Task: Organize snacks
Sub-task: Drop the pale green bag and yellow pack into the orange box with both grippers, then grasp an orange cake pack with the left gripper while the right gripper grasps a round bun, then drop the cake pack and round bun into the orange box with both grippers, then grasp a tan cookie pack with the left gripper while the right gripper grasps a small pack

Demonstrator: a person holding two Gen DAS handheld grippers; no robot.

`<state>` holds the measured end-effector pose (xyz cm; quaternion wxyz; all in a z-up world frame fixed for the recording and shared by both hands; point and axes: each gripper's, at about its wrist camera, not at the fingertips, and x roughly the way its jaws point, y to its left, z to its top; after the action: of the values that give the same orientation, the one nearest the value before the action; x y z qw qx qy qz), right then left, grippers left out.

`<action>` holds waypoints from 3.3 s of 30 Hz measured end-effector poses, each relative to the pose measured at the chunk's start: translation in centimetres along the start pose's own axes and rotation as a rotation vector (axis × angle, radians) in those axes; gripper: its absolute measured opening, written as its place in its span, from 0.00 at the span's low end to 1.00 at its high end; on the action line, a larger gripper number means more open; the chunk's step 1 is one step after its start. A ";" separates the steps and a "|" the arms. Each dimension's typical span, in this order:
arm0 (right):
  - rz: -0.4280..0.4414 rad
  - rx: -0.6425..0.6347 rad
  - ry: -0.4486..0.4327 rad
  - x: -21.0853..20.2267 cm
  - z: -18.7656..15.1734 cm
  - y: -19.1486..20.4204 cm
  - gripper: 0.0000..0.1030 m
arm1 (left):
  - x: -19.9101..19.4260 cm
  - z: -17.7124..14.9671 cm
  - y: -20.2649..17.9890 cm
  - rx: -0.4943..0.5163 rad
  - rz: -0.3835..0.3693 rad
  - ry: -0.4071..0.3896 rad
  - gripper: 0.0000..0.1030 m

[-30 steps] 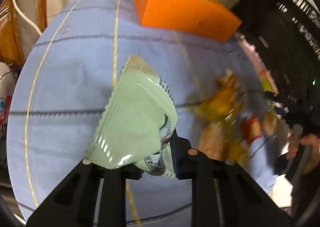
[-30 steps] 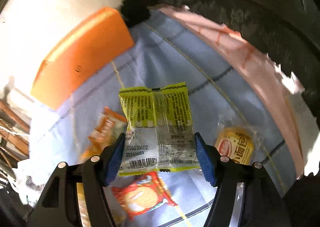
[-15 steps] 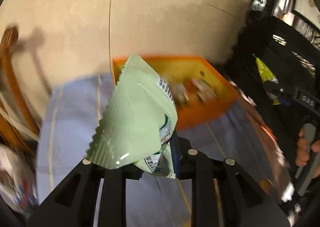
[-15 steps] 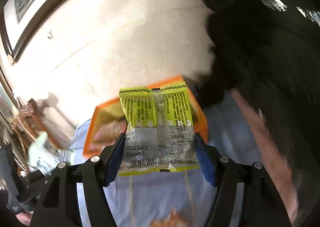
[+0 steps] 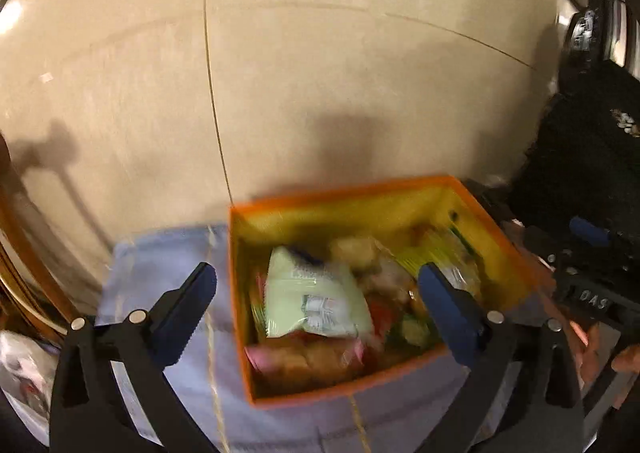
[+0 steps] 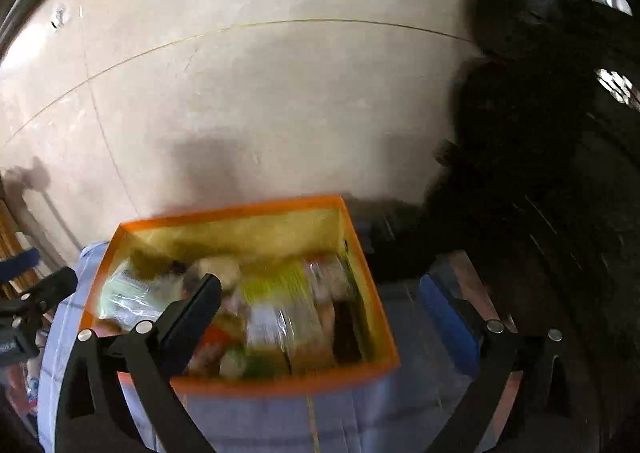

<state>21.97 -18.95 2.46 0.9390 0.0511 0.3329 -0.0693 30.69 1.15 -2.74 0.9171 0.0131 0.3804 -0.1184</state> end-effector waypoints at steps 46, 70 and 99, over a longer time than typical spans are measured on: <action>-0.207 0.559 0.411 -11.9 -30.9 -7.2 0.71 | 0.5 -27.5 -10.6 0.584 -0.368 0.410 0.40; 0.082 0.320 0.001 -11.6 -6.2 -4.2 0.70 | -3.2 -6.8 -2.8 0.080 -0.115 0.100 0.39; 0.136 -0.161 0.446 -2.4 -20.6 2.0 0.96 | -10.1 -28.9 -5.3 0.240 -0.155 0.295 0.96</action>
<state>7.77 -13.83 -11.86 0.8458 0.0125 0.5323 0.0337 2.50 1.36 -15.80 0.8314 0.1103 0.4937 -0.2298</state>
